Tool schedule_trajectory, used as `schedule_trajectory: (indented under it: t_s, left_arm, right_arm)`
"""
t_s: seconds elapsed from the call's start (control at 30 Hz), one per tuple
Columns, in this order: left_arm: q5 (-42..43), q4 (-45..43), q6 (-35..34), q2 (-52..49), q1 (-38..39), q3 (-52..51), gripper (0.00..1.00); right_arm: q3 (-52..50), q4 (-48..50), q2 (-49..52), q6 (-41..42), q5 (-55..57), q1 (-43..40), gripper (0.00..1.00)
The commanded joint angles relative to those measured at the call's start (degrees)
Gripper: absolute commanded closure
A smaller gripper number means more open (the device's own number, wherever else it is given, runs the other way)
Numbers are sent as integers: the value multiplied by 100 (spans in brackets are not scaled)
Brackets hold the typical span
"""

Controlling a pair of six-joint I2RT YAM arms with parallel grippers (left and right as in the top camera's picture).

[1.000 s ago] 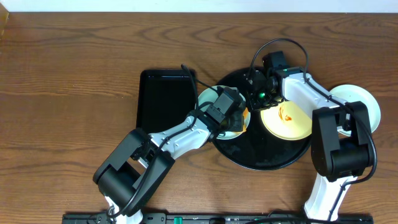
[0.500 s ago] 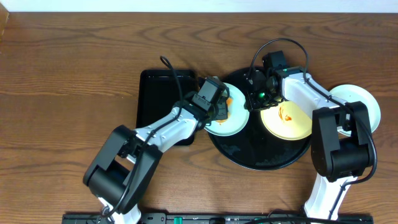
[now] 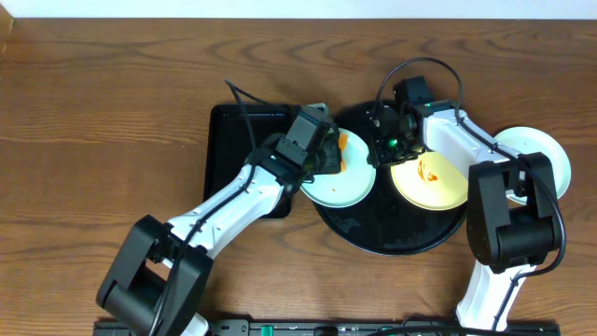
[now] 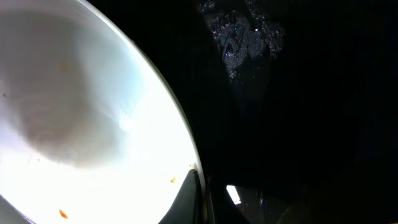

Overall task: Clean dirty plates on tray and stack at the side
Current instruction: 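Scrub the rear green plate with the sponge in the left gripper, then return the sponge to the black tray and lift the green plate with right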

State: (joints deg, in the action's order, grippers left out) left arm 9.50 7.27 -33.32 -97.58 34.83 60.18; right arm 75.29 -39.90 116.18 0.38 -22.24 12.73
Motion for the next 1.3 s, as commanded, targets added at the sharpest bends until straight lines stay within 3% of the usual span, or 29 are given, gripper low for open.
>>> schedule_trajectory:
  t_s: [0.0, 0.33, 0.43, 0.67, 0.93, 1.27]
  left_arm:
    - [103, 37, 11, -66, 105, -7, 93]
    - [66, 48, -125, -664, 745, -9, 93]
    - [-444, 223, -120, -704, 715, -9, 93]
    - [-1189, 407, 295, -699, 348, -4, 93]
    - [-704, 348, 564, -48, -57, 212, 93]
    - [-717, 1338, 564, 710, -914, 210, 92]
  right_arm:
    - [-7, -22, -153, 4, 122, 44, 99]
    - [-7, -42, -153, 2, 122, 44, 99]
    - [-7, -66, -153, 2, 122, 42, 99]
    - [-7, -68, -153, 0, 125, 44, 99]
    - [-7, -39, -153, 0, 125, 39, 99]
    - [52, 46, -435, 0, 452, 28, 99]
